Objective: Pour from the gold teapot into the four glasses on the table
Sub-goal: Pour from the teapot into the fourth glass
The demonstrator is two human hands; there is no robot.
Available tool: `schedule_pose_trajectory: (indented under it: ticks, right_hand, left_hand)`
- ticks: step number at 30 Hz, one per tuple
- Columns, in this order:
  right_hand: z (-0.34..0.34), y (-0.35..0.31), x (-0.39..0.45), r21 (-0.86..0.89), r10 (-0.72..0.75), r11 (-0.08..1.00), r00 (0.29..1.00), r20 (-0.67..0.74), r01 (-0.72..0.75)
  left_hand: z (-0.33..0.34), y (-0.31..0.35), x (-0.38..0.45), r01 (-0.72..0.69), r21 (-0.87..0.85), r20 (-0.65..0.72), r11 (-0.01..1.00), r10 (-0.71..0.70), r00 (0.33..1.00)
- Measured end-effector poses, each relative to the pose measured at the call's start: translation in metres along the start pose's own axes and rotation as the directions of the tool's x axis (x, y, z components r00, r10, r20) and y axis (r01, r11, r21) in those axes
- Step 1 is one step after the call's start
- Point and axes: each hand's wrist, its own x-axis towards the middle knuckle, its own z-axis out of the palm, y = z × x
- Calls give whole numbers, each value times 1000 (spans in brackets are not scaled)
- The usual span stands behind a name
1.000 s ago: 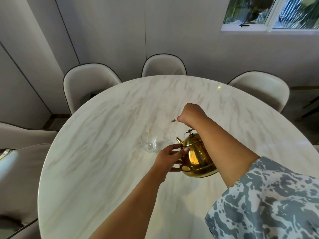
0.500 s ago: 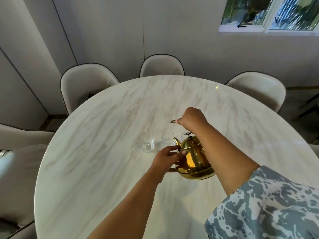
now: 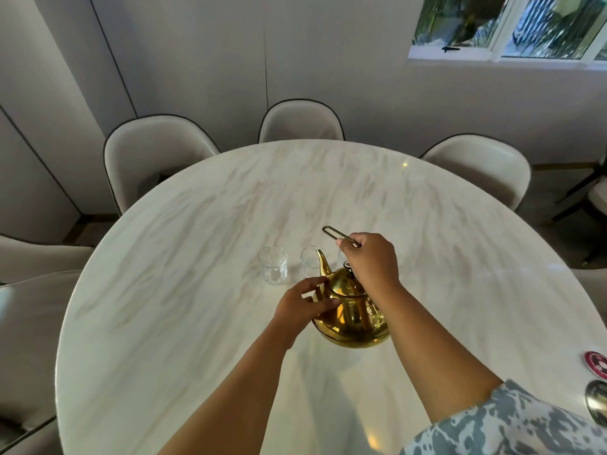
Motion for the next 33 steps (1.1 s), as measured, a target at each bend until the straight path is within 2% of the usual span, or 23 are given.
schedule_pose_trajectory:
  ticks: [8,15,20,28,33]
  right_hand:
    - [11,-31,-3,68,-105,992,994,22,104]
    - [29,-61,3,-74,-169,982,983,68,173]
    - [35,-78,13,-183,-182,962,976,122,202]
    - [43,-89,35,-315,-75,937,967,242,152]
    - [48,-90,40,-351,-74,919,954,289,177]
  left_hand:
    - [-30,11,-14,-37,-12,-70,999,36,997]
    - [-57,19,-20,-39,17,-178,999,42,983]
    - [-67,22,-19,-15,-39,-164,999,9,986]
    - [-63,19,-20,39,-67,-101,997,-46,994]
    - [-60,15,-20,67,-79,-86,995,-73,994]
